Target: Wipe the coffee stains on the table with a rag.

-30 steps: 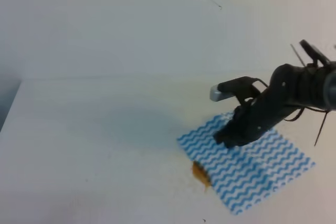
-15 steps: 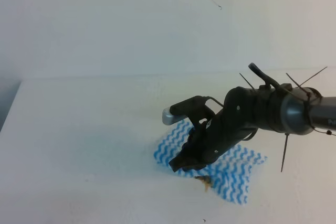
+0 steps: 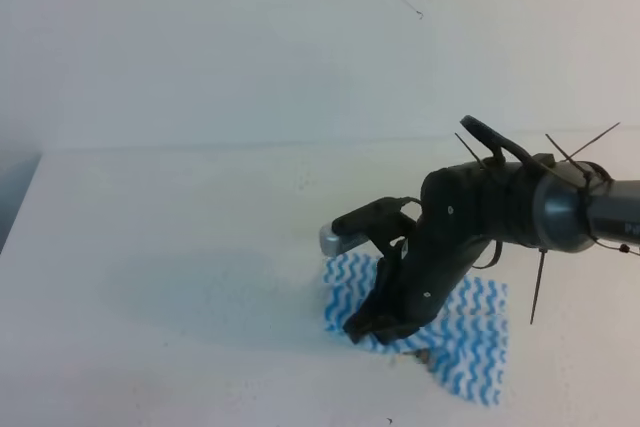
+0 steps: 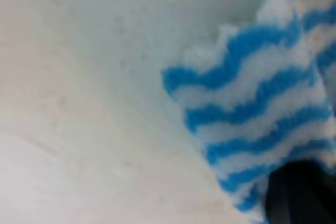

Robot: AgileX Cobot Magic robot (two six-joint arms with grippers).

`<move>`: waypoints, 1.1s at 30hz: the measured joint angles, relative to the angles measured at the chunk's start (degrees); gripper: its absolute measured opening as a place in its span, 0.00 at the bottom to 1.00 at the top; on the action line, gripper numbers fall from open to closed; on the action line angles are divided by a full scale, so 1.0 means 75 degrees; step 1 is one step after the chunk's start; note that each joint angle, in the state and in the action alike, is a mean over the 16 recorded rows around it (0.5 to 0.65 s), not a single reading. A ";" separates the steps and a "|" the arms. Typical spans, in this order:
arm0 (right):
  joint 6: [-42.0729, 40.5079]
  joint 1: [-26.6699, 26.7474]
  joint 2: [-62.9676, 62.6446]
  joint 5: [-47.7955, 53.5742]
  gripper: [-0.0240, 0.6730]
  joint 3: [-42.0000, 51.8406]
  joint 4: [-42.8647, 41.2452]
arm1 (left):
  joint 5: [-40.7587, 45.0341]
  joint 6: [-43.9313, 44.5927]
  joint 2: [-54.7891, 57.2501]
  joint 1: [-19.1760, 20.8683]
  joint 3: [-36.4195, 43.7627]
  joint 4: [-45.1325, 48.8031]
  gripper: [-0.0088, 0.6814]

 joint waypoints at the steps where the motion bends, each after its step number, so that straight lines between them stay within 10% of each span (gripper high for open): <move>1: 0.0125 -0.0047 0.0000 0.0113 0.03 -0.0006 -0.0168 | 0.0007 0.0001 0.0013 0.0000 -0.0016 0.0000 0.01; 18: 0.0121 -0.1489 -0.0242 0.1086 0.03 0.0083 -0.0496 | -0.0015 -0.0012 -0.0025 0.0000 0.0032 -0.0001 0.01; 33: -0.0617 0.0335 -0.0242 0.1155 0.03 0.0118 0.0665 | -0.0007 -0.0015 -0.0013 0.0000 0.0016 0.0000 0.01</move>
